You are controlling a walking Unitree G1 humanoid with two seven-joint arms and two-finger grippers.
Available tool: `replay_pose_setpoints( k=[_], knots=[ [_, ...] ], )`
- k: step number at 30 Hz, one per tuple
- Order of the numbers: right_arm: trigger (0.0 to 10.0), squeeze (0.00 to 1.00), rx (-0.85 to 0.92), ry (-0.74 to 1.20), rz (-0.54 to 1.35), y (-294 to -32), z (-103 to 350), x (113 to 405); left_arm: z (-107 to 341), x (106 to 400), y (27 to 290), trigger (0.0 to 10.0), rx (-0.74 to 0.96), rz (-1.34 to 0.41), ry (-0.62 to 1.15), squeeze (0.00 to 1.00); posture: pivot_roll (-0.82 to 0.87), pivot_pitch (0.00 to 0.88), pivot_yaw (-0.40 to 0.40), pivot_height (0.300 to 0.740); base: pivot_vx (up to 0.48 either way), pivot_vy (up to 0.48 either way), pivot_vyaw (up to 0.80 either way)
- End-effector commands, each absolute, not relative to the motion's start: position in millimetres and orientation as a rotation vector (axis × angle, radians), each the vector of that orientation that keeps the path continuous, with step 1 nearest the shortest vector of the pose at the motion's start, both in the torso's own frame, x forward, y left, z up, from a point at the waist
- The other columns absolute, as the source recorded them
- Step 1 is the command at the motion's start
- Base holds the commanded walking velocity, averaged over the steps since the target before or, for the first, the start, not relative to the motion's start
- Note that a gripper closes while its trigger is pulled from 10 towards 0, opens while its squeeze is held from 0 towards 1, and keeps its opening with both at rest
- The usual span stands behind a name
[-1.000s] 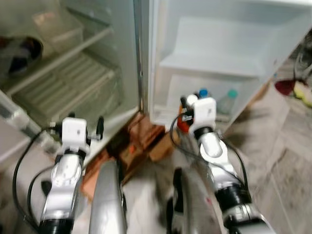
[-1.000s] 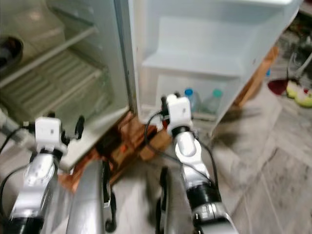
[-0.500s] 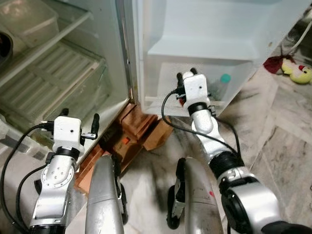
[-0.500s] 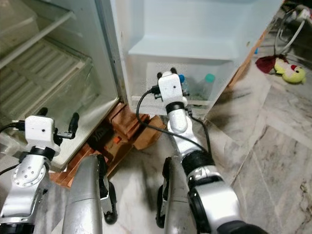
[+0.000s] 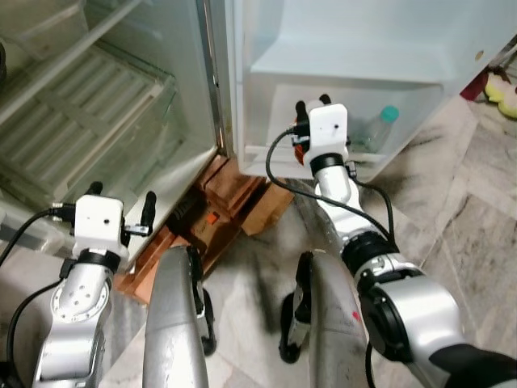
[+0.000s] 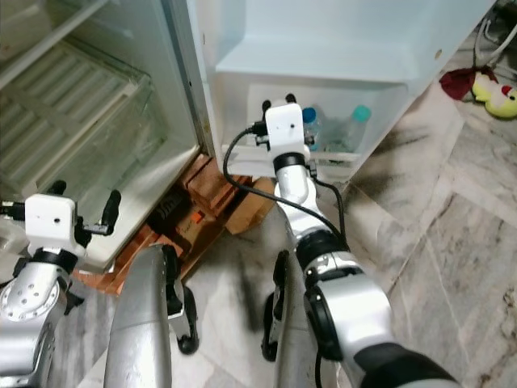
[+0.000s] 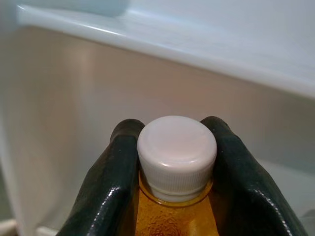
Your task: Restocking fridge
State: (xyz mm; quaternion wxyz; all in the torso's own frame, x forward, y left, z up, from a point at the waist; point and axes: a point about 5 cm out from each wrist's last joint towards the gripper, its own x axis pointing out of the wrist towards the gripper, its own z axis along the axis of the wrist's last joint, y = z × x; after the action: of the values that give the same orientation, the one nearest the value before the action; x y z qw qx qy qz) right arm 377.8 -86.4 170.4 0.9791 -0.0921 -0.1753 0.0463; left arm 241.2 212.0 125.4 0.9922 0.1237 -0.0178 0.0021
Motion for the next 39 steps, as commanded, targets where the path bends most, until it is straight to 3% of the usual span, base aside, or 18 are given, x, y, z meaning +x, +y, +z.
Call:
replay_pose_setpoints(
  k=[1, 18, 39],
  knots=[
    [10.0, 0.0, -0.176, -0.359, 0.101, -84, 169, 377, 125, 235, 215, 10.0, 0.257, 0.007, -0.016, 0.0, 0.2, 0.351, -0.021, 0.572, 0.0, 0.0, 0.0],
    [10.0, 0.0, -0.321, -0.554, 0.079, -83, 207, 383, 128, 226, 210, 10.0, 0.277, -0.007, -0.01, 0.0, 0.2, 0.389, -0.027, 0.572, 0.0, 0.0, 0.0],
    [10.0, 0.0, -0.346, -0.365, -0.04, -109, 157, 376, 128, 219, 208, 10.0, 0.281, -0.02, 0.011, 0.0, 0.23, 0.421, -0.023, 0.572, 0.0, 0.0, 0.0]
  ],
)
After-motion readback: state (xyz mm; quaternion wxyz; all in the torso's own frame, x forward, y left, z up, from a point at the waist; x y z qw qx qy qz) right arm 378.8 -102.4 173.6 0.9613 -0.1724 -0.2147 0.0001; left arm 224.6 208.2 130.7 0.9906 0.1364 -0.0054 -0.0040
